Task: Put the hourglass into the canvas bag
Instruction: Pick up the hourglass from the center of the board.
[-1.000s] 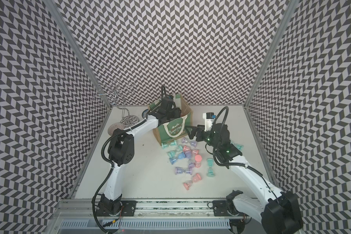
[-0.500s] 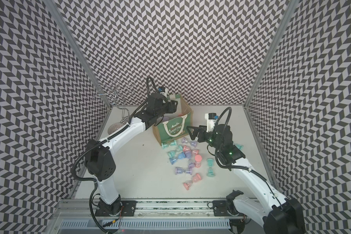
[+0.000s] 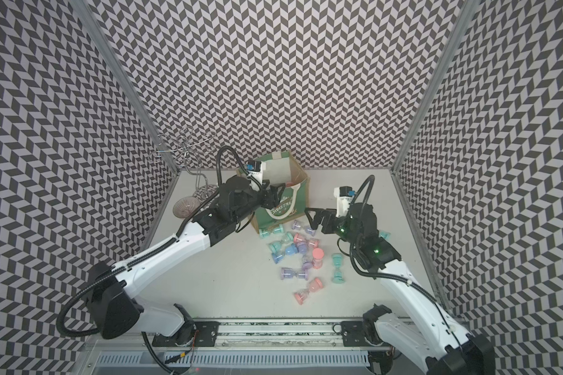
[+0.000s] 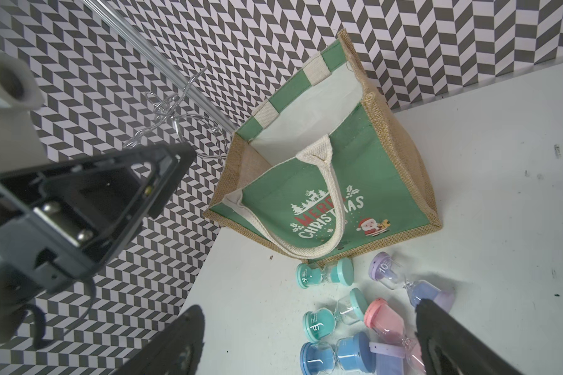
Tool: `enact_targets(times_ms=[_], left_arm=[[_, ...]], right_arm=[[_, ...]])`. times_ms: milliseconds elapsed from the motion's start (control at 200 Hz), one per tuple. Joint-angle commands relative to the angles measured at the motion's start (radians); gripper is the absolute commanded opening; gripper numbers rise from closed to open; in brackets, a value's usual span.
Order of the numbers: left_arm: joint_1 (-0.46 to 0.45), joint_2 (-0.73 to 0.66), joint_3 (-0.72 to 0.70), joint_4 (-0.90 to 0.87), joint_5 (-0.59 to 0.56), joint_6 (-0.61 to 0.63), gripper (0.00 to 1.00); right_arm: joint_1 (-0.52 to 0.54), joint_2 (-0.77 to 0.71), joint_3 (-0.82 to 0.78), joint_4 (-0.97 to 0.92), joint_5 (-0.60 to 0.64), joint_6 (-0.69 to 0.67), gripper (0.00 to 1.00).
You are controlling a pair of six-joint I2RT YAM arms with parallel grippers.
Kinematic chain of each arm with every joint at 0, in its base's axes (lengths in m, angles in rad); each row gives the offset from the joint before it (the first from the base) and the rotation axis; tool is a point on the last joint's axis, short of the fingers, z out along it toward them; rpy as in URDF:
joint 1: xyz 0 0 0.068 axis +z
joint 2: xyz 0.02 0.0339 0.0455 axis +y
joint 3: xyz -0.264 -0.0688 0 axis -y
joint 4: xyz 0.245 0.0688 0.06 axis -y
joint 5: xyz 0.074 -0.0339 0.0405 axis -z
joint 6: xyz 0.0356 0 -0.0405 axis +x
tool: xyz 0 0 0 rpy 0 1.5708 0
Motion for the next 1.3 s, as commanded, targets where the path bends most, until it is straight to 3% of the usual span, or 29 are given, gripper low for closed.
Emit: enact_targets(times_ms=[0, 375, 581, 876, 1292], left_arm=[[-0.028, -0.079, -0.068, 0.062, 0.008, 0.017, 0.67], [-0.229, -0.243, -0.349, 0.189, 0.039, 0.117, 0.74], [-0.298, -0.248, -0.491, 0.303, 0.133, 0.177, 0.78], [-0.32, -0.132, -0.567, 0.455, 0.234, 0.268, 0.82], [-0.331, 0.113, -0.532, 0.626, 0.289, 0.338, 0.81]], right_arm=[[-0.005, -0.044, -0.016, -0.049, 0.048, -0.013, 0.99], [-0.006, -0.149, -0.078, -0.161, 0.066, 0.011, 0.99], [-0.006, -0.191, -0.12, -0.222, 0.108, 0.04, 0.99], [-0.006, -0.237, -0.206, -0.218, 0.074, 0.055, 0.99], [-0.006, -0.308, -0.291, -0.204, 0.105, 0.096, 0.99]])
